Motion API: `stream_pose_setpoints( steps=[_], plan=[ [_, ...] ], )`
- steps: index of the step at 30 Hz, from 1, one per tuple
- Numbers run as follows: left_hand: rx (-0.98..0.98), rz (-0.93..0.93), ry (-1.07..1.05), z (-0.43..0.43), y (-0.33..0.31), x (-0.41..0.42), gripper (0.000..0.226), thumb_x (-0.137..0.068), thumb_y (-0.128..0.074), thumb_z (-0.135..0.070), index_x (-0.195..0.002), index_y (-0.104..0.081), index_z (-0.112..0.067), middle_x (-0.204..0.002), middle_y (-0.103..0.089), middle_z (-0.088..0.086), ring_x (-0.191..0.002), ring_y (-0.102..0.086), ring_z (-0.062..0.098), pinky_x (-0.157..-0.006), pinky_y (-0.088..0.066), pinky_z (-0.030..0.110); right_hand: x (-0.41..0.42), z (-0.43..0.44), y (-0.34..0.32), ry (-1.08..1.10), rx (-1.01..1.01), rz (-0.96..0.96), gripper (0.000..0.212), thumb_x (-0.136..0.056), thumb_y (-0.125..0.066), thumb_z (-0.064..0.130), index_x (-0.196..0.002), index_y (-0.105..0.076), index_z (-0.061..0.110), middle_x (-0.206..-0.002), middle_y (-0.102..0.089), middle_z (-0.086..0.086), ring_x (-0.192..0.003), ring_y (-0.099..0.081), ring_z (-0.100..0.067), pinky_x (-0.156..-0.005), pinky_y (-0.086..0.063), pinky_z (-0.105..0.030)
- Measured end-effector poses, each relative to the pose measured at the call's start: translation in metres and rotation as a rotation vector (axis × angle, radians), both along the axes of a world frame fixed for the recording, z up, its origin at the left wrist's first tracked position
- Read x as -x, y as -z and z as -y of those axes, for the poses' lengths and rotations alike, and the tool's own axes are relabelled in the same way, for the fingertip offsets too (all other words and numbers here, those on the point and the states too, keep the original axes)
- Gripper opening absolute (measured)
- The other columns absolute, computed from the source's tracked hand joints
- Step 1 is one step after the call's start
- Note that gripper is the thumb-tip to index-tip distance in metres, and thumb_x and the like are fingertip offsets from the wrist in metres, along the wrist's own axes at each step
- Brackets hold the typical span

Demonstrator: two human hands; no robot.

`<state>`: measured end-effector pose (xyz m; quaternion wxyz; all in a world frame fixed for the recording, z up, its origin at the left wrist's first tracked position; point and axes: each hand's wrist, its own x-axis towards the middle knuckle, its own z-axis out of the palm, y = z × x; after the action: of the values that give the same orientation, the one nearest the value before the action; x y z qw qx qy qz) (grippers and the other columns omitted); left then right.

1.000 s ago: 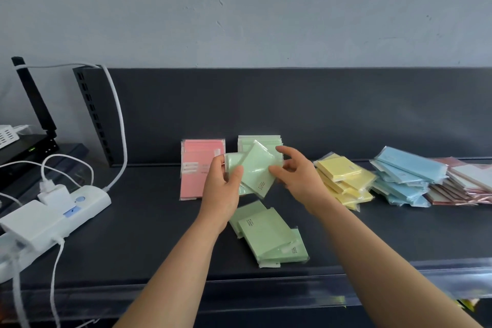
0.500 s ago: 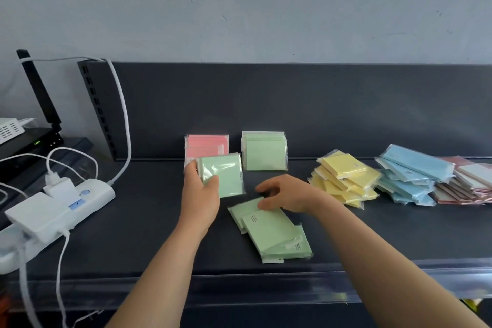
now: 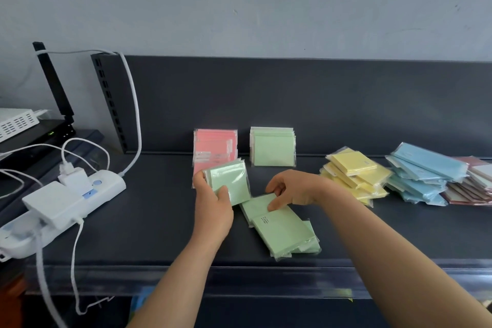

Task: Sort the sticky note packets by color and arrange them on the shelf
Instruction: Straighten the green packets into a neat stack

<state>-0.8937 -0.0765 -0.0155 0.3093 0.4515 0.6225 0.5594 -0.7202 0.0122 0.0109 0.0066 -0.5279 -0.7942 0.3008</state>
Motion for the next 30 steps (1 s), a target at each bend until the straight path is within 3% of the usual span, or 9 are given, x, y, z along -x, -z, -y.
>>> stream_pose_setpoints(
  steps=[4, 7, 10, 14, 19, 24, 27, 30],
  plan=[
    [-0.046, 0.046, -0.053, 0.001, -0.001, -0.006, 0.041, -0.098, -0.038, -0.004, -0.135, -0.027, -0.021, -0.119, -0.052, -0.002, -0.091, -0.055, 0.008, -0.07, -0.046, 0.024, -0.007, -0.001, 0.007, 0.088, -0.013, -0.121, 0.054, -0.078, -0.077, 0.032, -0.125, -0.057, 0.019, -0.102, -0.06, 0.009, -0.098, -0.059, -0.011, -0.093, -0.046, -0.026],
    [-0.074, 0.041, -0.07, 0.004, 0.0, -0.019, 0.04, -0.099, -0.036, -0.003, -0.134, -0.026, -0.018, -0.119, -0.051, -0.001, -0.093, -0.054, 0.01, -0.064, -0.042, 0.014, -0.016, 0.008, 0.01, 0.13, -0.078, -0.205, 0.048, -0.084, -0.07, 0.034, -0.128, -0.055, 0.021, -0.111, -0.061, 0.008, -0.101, -0.059, -0.01, -0.093, -0.046, -0.024],
    [-0.065, 0.038, -0.047, 0.004, 0.003, -0.028, 0.04, -0.099, -0.035, -0.002, -0.134, -0.024, -0.018, -0.117, -0.049, -0.002, -0.089, -0.054, 0.004, -0.057, -0.043, 0.01, -0.029, 0.024, 0.007, 0.102, 0.033, -0.305, 0.061, -0.078, -0.075, 0.042, -0.132, -0.05, 0.029, -0.122, -0.055, 0.008, -0.11, -0.055, -0.008, -0.099, -0.045, -0.027],
    [-0.047, 0.081, -0.039, -0.001, 0.004, -0.027, 0.04, -0.098, -0.035, -0.002, -0.134, -0.026, -0.019, -0.117, -0.05, -0.001, -0.086, -0.053, 0.005, -0.058, -0.04, 0.016, -0.045, 0.044, 0.008, -0.004, 0.122, -0.214, 0.084, -0.062, -0.085, 0.047, -0.134, -0.044, 0.035, -0.128, -0.042, 0.014, -0.12, -0.042, -0.01, -0.108, -0.037, -0.034],
    [-0.053, 0.125, -0.039, 0.001, 0.004, -0.024, 0.041, -0.098, -0.039, -0.004, -0.133, -0.03, -0.022, -0.114, -0.053, -0.004, -0.086, -0.054, 0.004, -0.061, -0.04, 0.016, -0.05, 0.053, 0.009, 0.048, 0.084, -0.227, 0.071, -0.061, -0.087, 0.041, -0.12, -0.049, 0.032, -0.121, -0.045, 0.01, -0.109, -0.049, -0.01, -0.1, -0.046, -0.034],
    [-0.13, 0.148, -0.015, 0.003, 0.002, -0.016, 0.037, -0.096, -0.045, -0.005, -0.118, -0.041, -0.035, -0.106, -0.058, -0.014, -0.089, -0.058, 0.0, -0.065, -0.043, 0.013, -0.05, 0.057, 0.011, 0.114, 0.102, -0.528, 0.065, -0.07, -0.084, 0.016, -0.119, -0.044, 0.029, -0.109, -0.067, -0.001, -0.102, -0.064, -0.019, -0.089, -0.055, -0.036],
    [-0.155, 0.187, 0.075, 0.0, -0.003, -0.013, 0.039, -0.097, -0.045, -0.005, -0.11, -0.048, -0.042, -0.099, -0.063, -0.018, -0.089, -0.064, 0.005, -0.074, -0.054, 0.025, -0.047, 0.054, 0.004, 0.188, 0.053, -0.76, 0.065, -0.077, -0.076, 0.003, -0.127, -0.044, 0.029, -0.102, -0.071, -0.006, -0.095, -0.069, -0.023, -0.084, -0.057, -0.04],
    [-0.119, 0.225, 0.202, -0.003, -0.01, -0.016, 0.035, -0.1, -0.042, -0.008, -0.121, -0.048, -0.035, -0.107, -0.064, -0.01, -0.094, -0.067, 0.009, -0.075, -0.059, 0.033, -0.042, 0.043, -0.005, 0.274, -0.038, -0.888, 0.051, -0.076, -0.076, 0.001, -0.118, -0.051, 0.018, -0.096, -0.073, -0.005, -0.09, -0.07, -0.023, -0.084, -0.056, -0.042]
  ],
)
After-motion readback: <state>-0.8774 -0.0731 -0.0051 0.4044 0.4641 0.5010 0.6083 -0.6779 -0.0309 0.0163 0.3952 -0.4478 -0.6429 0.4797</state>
